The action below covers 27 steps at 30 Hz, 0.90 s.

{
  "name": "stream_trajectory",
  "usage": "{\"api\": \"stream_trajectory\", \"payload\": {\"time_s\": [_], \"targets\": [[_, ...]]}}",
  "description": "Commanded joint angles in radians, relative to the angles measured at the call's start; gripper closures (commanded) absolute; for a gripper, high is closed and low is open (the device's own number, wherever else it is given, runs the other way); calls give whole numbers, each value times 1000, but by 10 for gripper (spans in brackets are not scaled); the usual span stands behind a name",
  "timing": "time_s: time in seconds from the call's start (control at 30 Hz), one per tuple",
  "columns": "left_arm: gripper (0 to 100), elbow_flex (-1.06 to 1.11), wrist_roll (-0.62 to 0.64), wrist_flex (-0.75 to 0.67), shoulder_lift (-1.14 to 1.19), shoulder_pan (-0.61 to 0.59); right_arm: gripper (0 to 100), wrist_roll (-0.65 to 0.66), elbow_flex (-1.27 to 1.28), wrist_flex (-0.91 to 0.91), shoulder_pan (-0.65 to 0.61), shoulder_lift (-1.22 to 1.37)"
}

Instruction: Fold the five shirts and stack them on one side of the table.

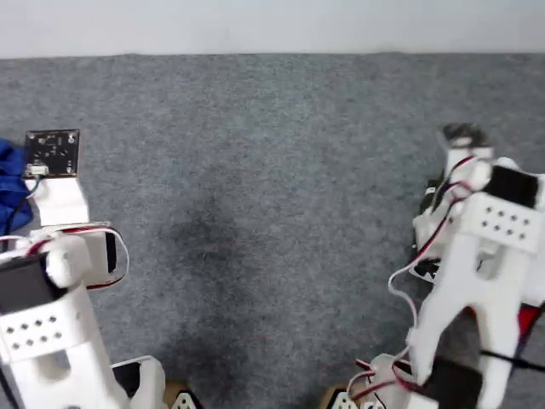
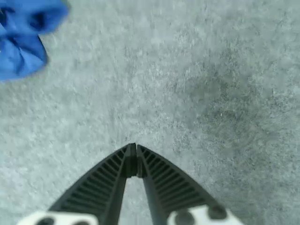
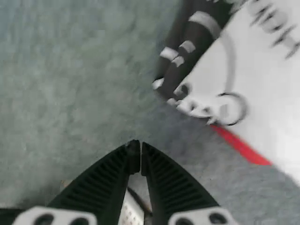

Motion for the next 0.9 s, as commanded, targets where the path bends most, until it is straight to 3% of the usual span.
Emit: {"api": "stream_trajectory", "payload": {"time_s": [0.0,0.17,0.3,0.4,0.6,0.87], "targets": [[995,-73,-55,-6,15,-14,990,-11,55,30,-10,-88],[981,-85,-135,-103,212,-166,990,-9,103,38,-7,-136],[885,-180,-201,-130,396,-261,990,-9,147,38,-7,-193],[833,-288,-276,-130,526,-316,990,-8,186,39,-7,-237],[825,-512,-445,-132,825,-405,990,-8,259,39,-7,-329],[825,-949,-534,-166,1247,-505,990,-8,313,38,-7,-366]]}}
